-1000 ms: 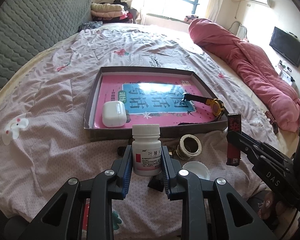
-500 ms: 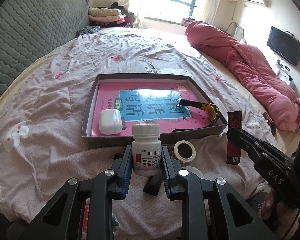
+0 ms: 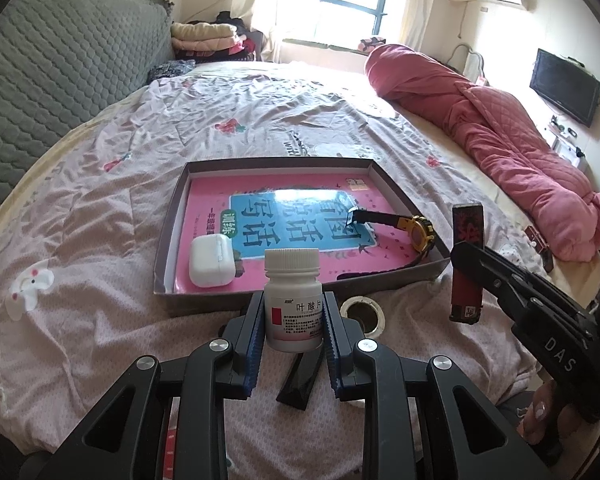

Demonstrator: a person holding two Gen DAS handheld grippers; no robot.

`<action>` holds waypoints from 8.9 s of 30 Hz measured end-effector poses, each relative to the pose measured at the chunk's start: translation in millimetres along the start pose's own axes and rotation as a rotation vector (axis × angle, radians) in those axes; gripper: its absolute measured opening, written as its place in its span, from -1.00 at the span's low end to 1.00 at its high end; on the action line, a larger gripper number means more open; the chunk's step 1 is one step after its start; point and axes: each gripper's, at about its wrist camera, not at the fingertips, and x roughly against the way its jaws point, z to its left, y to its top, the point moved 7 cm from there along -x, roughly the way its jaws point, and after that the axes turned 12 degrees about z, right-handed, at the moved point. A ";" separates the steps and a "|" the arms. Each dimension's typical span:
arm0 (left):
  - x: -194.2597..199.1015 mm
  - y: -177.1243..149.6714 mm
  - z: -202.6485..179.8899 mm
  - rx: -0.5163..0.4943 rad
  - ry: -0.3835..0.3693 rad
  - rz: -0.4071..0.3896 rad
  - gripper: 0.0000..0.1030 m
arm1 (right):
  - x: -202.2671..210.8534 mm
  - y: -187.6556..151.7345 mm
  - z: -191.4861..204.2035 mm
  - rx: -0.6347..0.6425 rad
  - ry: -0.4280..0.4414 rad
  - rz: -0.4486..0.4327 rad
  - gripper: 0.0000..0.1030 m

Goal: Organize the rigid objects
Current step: 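Carry the pill bottle and marker over the tray with both tools, then lower the pill bottle onto the workbook while the right tool lowers the marker beside the tape measure, then open both tools and withdraw them from the tray, then move both open tools toward the black clip and white bottle cap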

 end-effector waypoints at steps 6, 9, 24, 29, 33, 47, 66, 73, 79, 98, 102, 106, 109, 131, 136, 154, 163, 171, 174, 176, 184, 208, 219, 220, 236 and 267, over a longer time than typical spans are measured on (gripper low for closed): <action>-5.4 10.9 -2.0 -0.002 0.005 -0.006 -0.47 | -3.2 10.4 2.2 0.014 -0.003 -0.020 -0.79; -7.5 17.5 -1.2 0.003 0.006 -0.010 -0.47 | -4.5 15.1 2.5 0.016 -0.002 -0.029 -0.79; -23.2 40.6 2.9 0.018 0.010 -0.009 -0.47 | -11.1 30.5 0.9 0.037 -0.019 -0.055 -0.79; -29.7 45.7 2.7 0.013 0.011 -0.004 -0.47 | -12.4 35.6 -1.1 0.039 -0.021 -0.063 -0.79; -34.4 51.4 4.2 0.016 0.011 0.000 -0.47 | -14.7 43.2 -2.5 0.037 -0.028 -0.076 -0.79; -60.0 75.0 10.2 0.031 0.023 0.014 -0.47 | -43.1 55.5 -12.4 0.010 -0.034 -0.062 -0.79; -103.6 66.6 7.8 0.044 0.005 0.112 -0.47 | -82.7 43.1 -29.1 -0.024 -0.013 0.040 -0.79; -114.2 62.8 7.6 0.041 0.005 0.139 -0.47 | -94.8 36.1 -27.8 -0.019 -0.003 0.083 -0.79; -120.5 61.7 5.8 0.035 0.003 0.149 -0.47 | -103.7 32.7 -27.7 -0.012 -0.016 0.111 -0.79; -129.9 57.7 3.0 0.026 -0.001 0.173 -0.47 | -128.0 19.8 -40.2 0.004 -0.108 0.197 -0.79; -130.5 57.2 4.3 0.028 0.002 0.172 -0.47 | -128.5 19.0 -42.2 0.015 -0.141 0.200 -0.79; -133.4 57.0 5.2 0.027 0.006 0.175 -0.47 | -129.3 17.7 -42.2 0.039 -0.189 0.208 -0.79; -133.5 56.8 5.6 0.022 0.012 0.171 -0.47 | -130.2 16.1 -40.4 0.070 -0.226 0.212 -0.79; -134.0 58.3 10.5 0.035 0.017 0.169 -0.48 | -119.8 18.1 -48.6 0.013 -0.187 0.173 -0.79; -134.0 59.0 12.6 0.036 0.018 0.170 -0.48 | -117.1 18.9 -51.0 -0.001 -0.187 0.163 -0.78; -135.5 56.4 -5.2 -0.012 0.035 0.182 -0.45 | -96.5 27.1 -58.2 -0.025 -0.173 0.078 -0.45; -131.7 53.4 -2.5 0.013 -0.005 0.193 -0.44 | -95.3 28.8 -58.1 -0.018 -0.177 0.068 -0.38; -128.9 50.9 1.4 0.036 -0.018 0.199 -0.43 | -93.7 29.3 -57.0 -0.008 -0.184 0.060 -0.22; -128.2 50.4 3.3 0.044 -0.023 0.203 -0.42 | -93.4 29.5 -56.8 -0.009 -0.185 0.059 -0.22; -126.7 50.6 4.4 0.046 -0.021 0.203 -0.41 | -93.7 28.9 -57.1 -0.007 -0.187 0.061 -0.21; -119.5 55.2 4.9 0.043 -0.018 0.188 -0.19 | -91.4 29.8 -51.8 0.012 -0.179 0.046 -0.17; -98.4 60.0 5.9 0.043 -0.006 0.154 0.20 | -82.5 29.3 -45.0 0.042 -0.195 0.024 0.09; -82.2 58.0 9.0 0.042 0.012 0.130 0.23 | -69.7 27.4 -38.1 0.065 -0.228 -0.004 0.09; -80.3 58.1 9.1 0.042 0.013 0.127 0.24 | -68.1 27.9 -37.7 0.067 -0.230 -0.009 0.10; -49.9 57.2 27.4 0.077 0.024 0.081 0.44 | -50.4 23.7 -37.0 0.065 -0.247 -0.021 0.29; -15.8 13.9 45.0 0.077 0.033 0.083 0.48 | -25.1 2.3 -8.1 0.116 -0.272 -0.001 0.29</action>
